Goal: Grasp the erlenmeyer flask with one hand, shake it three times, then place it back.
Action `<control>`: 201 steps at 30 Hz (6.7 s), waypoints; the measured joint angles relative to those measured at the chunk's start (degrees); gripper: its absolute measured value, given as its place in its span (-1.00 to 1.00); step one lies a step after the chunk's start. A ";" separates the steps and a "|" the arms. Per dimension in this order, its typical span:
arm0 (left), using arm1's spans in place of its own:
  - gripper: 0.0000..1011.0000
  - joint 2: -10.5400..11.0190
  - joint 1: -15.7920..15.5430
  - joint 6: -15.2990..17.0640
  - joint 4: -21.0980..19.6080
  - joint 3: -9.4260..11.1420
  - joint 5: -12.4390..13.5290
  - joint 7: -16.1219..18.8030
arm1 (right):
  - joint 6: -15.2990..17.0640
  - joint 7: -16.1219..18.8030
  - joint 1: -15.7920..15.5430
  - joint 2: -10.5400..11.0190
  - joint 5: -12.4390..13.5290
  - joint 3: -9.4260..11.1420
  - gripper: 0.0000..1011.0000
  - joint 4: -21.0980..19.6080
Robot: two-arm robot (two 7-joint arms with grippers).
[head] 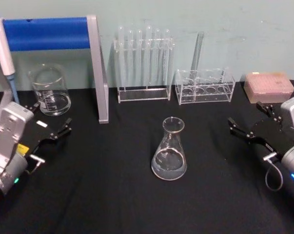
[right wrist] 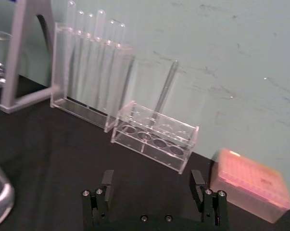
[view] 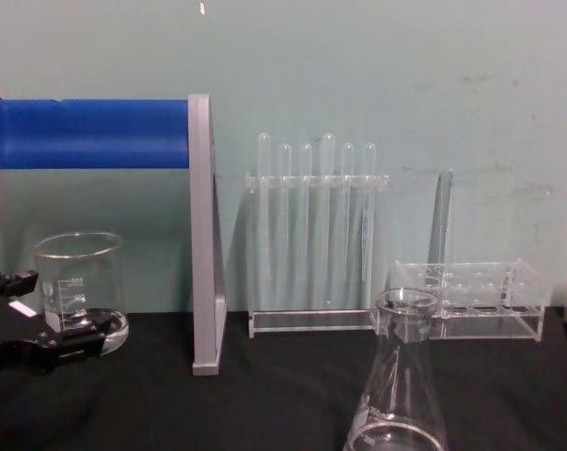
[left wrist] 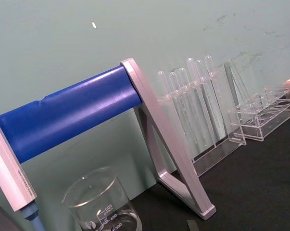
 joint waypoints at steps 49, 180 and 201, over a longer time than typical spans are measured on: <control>0.98 0.00 0.00 0.00 0.00 0.00 0.00 0.00 | 1.16 32.75 1.58 -5.31 12.54 -1.34 0.98 0.99; 0.98 0.00 0.00 0.00 0.00 0.00 0.00 0.00 | 0.95 33.72 7.53 -9.04 12.32 -3.17 -0.11 5.69; 0.98 0.00 0.00 0.00 0.00 0.00 0.00 0.00 | 4.95 14.30 -0.13 -10.36 10.50 7.21 -0.11 -11.19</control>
